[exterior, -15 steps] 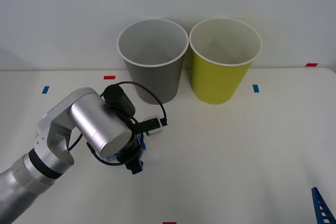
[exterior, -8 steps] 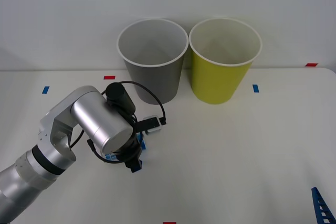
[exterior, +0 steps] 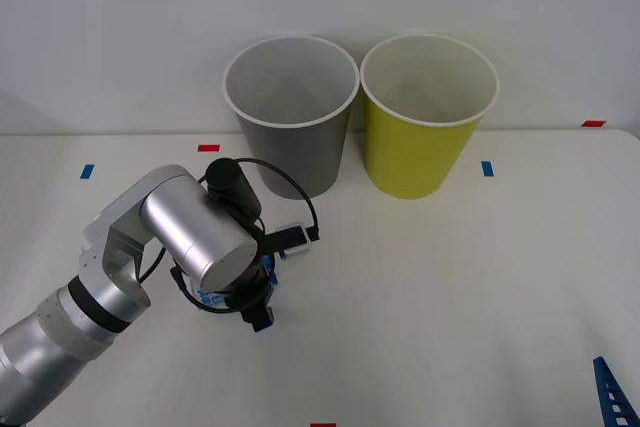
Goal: Put cans in the gray bin and PET bottles in the light green bin.
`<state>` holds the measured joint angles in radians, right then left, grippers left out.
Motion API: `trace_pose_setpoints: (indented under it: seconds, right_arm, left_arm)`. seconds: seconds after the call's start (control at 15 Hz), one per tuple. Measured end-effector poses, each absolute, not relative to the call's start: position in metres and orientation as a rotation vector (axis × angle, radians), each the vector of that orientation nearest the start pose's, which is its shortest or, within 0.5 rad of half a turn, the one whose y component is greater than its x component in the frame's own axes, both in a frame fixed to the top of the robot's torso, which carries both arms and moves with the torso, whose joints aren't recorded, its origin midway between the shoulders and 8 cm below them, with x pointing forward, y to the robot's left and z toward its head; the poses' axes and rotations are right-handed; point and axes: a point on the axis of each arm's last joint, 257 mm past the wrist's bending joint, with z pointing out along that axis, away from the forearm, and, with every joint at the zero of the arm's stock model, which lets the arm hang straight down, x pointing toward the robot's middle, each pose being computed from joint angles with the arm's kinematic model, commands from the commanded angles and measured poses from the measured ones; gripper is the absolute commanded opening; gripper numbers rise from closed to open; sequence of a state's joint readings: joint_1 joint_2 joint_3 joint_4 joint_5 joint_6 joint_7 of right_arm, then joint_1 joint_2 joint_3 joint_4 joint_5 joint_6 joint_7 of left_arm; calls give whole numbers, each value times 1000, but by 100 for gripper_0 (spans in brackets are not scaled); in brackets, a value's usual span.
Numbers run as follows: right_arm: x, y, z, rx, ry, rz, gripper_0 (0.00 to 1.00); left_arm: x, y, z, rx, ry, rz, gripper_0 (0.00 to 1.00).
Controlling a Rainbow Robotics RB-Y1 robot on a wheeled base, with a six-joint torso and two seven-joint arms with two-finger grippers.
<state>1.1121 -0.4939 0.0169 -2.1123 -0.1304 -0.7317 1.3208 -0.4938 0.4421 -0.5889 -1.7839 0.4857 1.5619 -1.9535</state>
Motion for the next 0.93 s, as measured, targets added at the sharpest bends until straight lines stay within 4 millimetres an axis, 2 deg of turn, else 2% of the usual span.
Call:
trace_pose_setpoints:
  seconds: [0.07, 0.13, 0.2, 0.27, 0.93]
  right_arm:
    - [220, -319, -175, -106, 1440, 55, 100]
    - [220, -319, -175, -106, 1440, 55, 100]
    - [220, -319, -175, -106, 1440, 55, 100]
    - [220, -319, -175, -106, 1440, 55, 100]
    - [220, -319, -175, -106, 1440, 55, 100]
  left_arm:
    - [425, 107, -321, 1565, 2310, 150, 100]
    - [424, 106, -321, 1568, 2310, 146, 84]
    - [424, 105, -321, 1571, 2309, 143, 51]
    - [423, 105, -322, 1573, 2308, 140, 0]
    - [426, 107, -319, 1560, 2310, 131, 0]
